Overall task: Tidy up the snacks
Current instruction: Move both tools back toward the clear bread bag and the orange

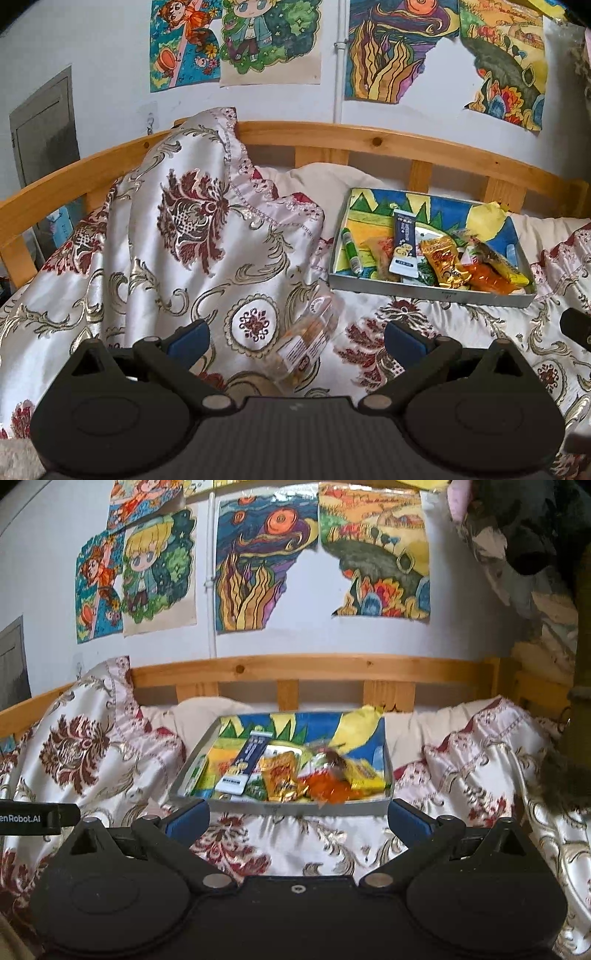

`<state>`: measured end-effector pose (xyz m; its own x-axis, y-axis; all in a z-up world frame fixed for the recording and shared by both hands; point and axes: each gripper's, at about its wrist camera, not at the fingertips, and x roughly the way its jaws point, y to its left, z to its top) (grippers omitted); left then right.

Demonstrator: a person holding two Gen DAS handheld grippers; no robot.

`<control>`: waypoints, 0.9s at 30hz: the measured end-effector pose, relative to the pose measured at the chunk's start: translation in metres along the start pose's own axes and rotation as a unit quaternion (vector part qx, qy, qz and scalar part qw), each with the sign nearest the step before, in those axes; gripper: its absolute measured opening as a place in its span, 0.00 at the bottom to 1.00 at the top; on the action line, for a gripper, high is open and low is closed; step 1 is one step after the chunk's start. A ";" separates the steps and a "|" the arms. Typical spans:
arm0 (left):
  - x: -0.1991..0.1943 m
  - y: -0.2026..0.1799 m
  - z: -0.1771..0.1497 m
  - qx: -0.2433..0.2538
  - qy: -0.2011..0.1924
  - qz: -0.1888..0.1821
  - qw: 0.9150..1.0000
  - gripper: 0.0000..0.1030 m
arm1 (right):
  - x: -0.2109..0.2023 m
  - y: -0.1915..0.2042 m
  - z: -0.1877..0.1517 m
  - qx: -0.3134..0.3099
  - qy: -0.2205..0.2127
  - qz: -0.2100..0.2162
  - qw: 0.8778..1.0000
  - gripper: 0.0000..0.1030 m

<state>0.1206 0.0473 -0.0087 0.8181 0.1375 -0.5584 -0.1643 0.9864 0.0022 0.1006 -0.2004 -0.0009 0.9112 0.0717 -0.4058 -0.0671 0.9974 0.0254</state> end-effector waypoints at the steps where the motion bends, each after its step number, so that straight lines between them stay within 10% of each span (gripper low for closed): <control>1: 0.001 0.000 0.000 0.000 0.002 0.002 1.000 1.00 | 0.000 0.001 -0.001 0.000 0.002 0.002 1.000 0.99; 27: 0.012 0.004 -0.003 0.002 0.030 0.038 0.999 1.00 | 0.012 0.023 -0.019 -0.042 0.061 0.038 0.997 0.99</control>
<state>0.1279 0.0531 -0.0175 0.7685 0.2073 -0.6054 -0.2227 0.9736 0.0506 0.1027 -0.1769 -0.0225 0.8464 0.1404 -0.5136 -0.1723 0.9849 -0.0147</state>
